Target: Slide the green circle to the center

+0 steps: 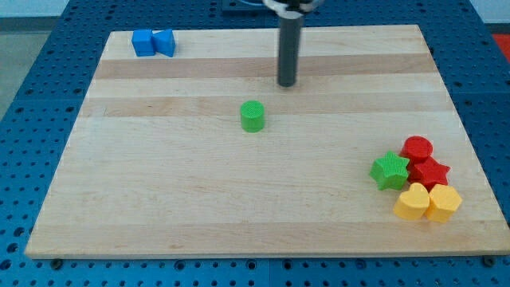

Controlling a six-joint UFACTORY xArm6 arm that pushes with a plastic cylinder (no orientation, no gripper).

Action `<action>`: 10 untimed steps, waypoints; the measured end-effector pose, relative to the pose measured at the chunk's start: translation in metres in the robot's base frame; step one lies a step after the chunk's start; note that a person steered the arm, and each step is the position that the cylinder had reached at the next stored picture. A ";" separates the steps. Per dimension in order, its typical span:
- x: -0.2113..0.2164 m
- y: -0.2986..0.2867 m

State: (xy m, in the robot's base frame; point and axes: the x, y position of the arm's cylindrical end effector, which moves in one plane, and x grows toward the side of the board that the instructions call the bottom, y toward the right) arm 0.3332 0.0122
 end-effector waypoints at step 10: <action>0.095 -0.008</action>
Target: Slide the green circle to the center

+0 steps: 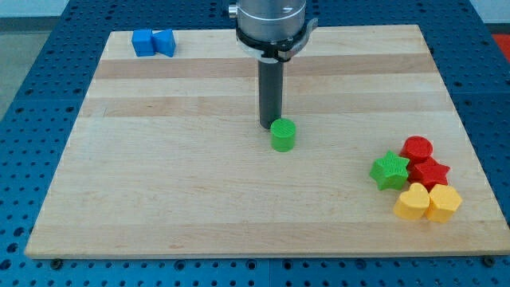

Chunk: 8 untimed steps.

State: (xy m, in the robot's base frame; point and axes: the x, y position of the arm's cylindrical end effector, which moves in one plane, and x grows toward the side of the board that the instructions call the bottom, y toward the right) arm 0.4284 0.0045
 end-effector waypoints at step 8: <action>0.051 0.012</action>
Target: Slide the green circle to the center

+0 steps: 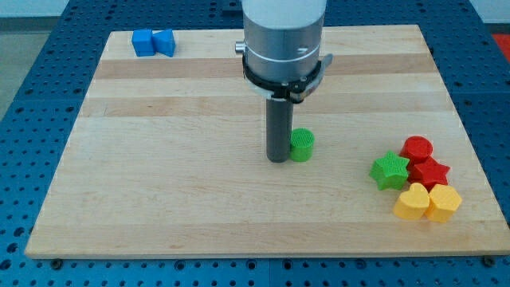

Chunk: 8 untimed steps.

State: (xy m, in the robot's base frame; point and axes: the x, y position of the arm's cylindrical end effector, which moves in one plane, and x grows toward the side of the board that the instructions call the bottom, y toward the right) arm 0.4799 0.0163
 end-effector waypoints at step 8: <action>0.001 0.082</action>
